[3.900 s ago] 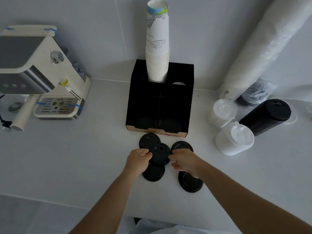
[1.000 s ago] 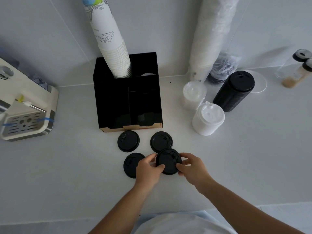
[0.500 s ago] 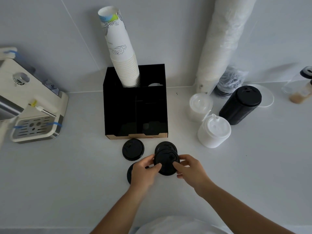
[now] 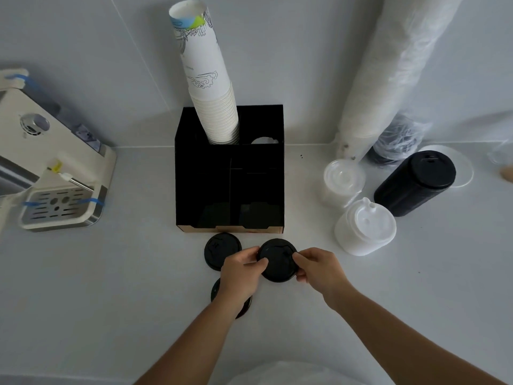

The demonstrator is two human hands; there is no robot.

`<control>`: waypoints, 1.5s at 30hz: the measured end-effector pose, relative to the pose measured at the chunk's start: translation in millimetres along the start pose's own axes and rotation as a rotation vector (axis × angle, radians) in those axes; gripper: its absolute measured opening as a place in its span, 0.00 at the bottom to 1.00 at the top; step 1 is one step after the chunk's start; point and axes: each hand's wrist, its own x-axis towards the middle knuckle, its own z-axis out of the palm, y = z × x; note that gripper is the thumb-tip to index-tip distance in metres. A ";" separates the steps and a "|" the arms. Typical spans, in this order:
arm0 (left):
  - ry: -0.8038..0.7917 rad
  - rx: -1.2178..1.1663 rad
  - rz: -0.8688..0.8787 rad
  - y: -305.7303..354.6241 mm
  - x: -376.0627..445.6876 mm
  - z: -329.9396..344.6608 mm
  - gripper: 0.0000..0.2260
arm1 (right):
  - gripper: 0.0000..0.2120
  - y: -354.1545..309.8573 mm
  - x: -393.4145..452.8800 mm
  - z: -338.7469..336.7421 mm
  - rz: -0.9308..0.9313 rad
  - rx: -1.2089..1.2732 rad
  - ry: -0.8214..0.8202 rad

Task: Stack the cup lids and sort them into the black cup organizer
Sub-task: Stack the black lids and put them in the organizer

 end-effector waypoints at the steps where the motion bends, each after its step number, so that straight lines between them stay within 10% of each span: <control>1: 0.000 0.021 0.009 1.5 3.1 1.5 0.12 | 0.07 -0.2 3.2 0.3 0.009 -0.003 0.012; 19: -0.025 0.276 0.079 -1.5 29.8 9.3 0.14 | 0.04 3.2 20.4 3.3 0.031 -0.102 0.033; 45: -0.120 0.060 -0.130 -16.4 23.2 10.8 0.07 | 0.04 0.4 22.4 -1.2 0.102 -0.064 0.004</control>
